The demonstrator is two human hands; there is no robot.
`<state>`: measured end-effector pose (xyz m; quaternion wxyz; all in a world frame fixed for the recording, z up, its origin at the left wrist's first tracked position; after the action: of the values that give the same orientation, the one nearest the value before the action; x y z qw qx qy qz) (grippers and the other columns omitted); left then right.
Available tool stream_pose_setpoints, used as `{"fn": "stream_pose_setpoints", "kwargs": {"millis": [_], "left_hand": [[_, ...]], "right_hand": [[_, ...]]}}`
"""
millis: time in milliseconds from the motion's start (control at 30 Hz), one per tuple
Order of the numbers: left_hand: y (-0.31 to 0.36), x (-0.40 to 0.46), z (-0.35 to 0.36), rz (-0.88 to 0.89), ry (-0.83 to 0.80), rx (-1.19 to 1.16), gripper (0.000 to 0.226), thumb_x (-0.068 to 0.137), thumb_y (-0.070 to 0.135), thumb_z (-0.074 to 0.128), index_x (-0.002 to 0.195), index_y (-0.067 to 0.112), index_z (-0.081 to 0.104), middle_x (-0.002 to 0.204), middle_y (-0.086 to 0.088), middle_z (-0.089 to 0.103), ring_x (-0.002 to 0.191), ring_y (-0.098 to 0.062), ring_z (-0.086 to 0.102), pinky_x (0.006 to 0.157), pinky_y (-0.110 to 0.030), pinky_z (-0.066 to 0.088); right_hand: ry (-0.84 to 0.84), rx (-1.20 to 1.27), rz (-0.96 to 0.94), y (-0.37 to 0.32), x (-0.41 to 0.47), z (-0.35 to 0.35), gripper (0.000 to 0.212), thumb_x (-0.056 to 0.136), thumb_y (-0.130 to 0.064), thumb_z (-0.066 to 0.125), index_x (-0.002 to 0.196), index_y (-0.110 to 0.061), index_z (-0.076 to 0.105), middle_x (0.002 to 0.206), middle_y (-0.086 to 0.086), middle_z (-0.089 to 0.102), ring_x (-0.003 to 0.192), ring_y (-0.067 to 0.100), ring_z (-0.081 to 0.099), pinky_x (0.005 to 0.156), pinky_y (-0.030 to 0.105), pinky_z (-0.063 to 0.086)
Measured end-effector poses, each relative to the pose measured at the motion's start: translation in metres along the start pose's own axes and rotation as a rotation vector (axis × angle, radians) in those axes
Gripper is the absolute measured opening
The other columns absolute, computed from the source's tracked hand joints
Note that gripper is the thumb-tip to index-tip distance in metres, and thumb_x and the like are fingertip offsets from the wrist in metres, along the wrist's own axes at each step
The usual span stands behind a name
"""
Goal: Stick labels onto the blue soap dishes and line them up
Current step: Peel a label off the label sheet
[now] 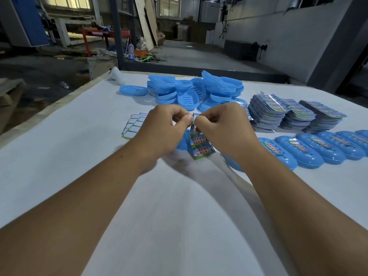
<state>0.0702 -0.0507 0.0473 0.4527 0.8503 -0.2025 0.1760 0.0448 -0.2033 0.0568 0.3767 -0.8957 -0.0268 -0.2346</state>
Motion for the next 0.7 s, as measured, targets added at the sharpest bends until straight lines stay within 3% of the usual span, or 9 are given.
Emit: {"fn": "stream_pose_setpoints", "kwargs": {"millis": [100,233,300,433,533,700], "left_hand": [[-0.002,0.001,-0.001,-0.014,0.019,0.013,0.013,0.097,0.028,0.062,0.092,0.024,0.074,0.084,0.016,0.069,0.083,-0.001,0.064,0.076,-0.024,0.054],[-0.008,0.002,-0.002,-0.052,0.038,0.001,0.016,0.096,0.030,0.063,0.085,0.024,0.072,0.078,0.015,0.068,0.079,0.002,0.061,0.061,-0.007,0.045],[-0.013,0.002,-0.002,-0.088,0.045,-0.018,0.018,0.096,0.030,0.063,0.081,0.024,0.071,0.075,0.014,0.069,0.076,0.005,0.061,0.058,-0.006,0.044],[-0.023,0.004,-0.006,-0.143,0.070,0.007,0.019,0.094,0.028,0.064,0.076,0.024,0.069,0.072,0.014,0.067,0.065,0.005,0.059,0.058,-0.014,0.044],[-0.027,0.005,-0.011,-0.151,0.074,0.150,0.018,0.095,0.029,0.061,0.077,0.027,0.064,0.073,0.014,0.065,0.071,-0.001,0.059,0.059,-0.020,0.042],[-0.034,0.006,-0.019,-0.220,0.056,0.371,0.015,0.095,0.030,0.055,0.084,0.022,0.063,0.084,0.006,0.066,0.079,-0.014,0.062,0.059,-0.031,0.048]], "right_hand": [[-0.010,0.055,0.010,0.002,0.000,0.001,0.027,0.081,-0.033,0.064,0.069,-0.011,0.076,0.060,0.008,0.067,0.053,0.012,0.051,0.055,0.037,0.051],[-0.010,0.101,0.037,0.006,0.003,0.002,0.025,0.086,-0.029,0.068,0.068,-0.013,0.076,0.062,0.005,0.070,0.054,0.013,0.059,0.057,0.034,0.053],[-0.022,0.096,0.046,0.008,0.004,0.002,0.027,0.087,-0.028,0.067,0.072,-0.007,0.076,0.065,0.011,0.069,0.051,0.011,0.052,0.054,0.037,0.051],[-0.059,0.114,0.082,0.017,0.007,0.003,0.030,0.085,-0.025,0.064,0.073,0.001,0.072,0.073,0.019,0.070,0.058,0.017,0.052,0.054,0.035,0.047],[-0.087,0.126,0.132,0.025,0.009,0.002,0.026,0.085,-0.023,0.065,0.068,-0.006,0.075,0.067,0.007,0.073,0.059,0.017,0.061,0.050,0.030,0.049],[-0.077,0.138,0.186,0.034,0.011,-0.003,0.026,0.084,-0.022,0.066,0.064,-0.010,0.075,0.067,0.005,0.074,0.054,0.011,0.060,0.044,0.023,0.049]]}}
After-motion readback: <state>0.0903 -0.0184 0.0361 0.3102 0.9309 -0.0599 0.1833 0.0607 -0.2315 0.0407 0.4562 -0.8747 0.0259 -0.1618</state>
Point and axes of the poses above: each hand's wrist, its own x-axis towards the middle knuckle, its own z-axis out of the palm, y = z × x, the point moved 8 cm from there along x, towards the middle knuckle
